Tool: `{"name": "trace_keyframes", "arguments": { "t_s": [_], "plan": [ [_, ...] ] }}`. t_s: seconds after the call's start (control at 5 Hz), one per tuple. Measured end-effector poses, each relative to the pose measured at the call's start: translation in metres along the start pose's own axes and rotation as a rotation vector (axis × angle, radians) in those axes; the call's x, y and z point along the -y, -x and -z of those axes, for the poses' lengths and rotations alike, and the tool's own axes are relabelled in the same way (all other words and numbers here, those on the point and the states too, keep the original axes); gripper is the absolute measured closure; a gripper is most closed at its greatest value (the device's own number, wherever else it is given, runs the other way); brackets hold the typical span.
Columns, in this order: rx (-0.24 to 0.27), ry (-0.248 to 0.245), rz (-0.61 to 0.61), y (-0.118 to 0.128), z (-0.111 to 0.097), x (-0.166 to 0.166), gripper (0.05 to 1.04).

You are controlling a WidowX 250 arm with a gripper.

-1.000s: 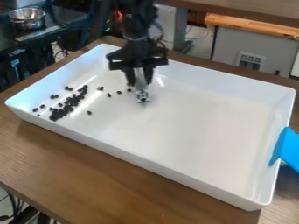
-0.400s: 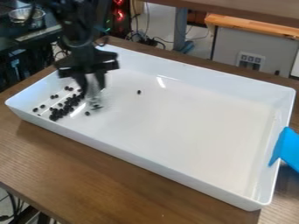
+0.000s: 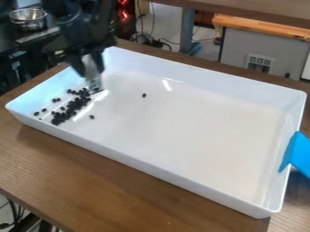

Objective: Sweep into pile

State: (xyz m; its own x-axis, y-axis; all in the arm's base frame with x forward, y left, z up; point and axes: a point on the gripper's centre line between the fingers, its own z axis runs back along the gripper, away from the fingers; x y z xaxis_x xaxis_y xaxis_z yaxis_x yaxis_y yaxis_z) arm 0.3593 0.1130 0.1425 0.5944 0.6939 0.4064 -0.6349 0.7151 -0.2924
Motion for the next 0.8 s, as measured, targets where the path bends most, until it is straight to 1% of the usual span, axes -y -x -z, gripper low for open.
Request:
{"name": "trace_keyframes", "arguments": {
  "t_s": [0.2,0.4,0.6,0.8],
  "plan": [
    [0.053,0.041,0.033,0.017,-0.002,0.070,0.714],
    [0.059,-0.021,0.051,0.042,0.026,0.104,0.714],
    [0.109,-0.060,0.072,0.054,0.046,0.127,0.714],
    [0.124,-0.101,0.088,0.061,0.065,0.124,0.714]
  ]
}}
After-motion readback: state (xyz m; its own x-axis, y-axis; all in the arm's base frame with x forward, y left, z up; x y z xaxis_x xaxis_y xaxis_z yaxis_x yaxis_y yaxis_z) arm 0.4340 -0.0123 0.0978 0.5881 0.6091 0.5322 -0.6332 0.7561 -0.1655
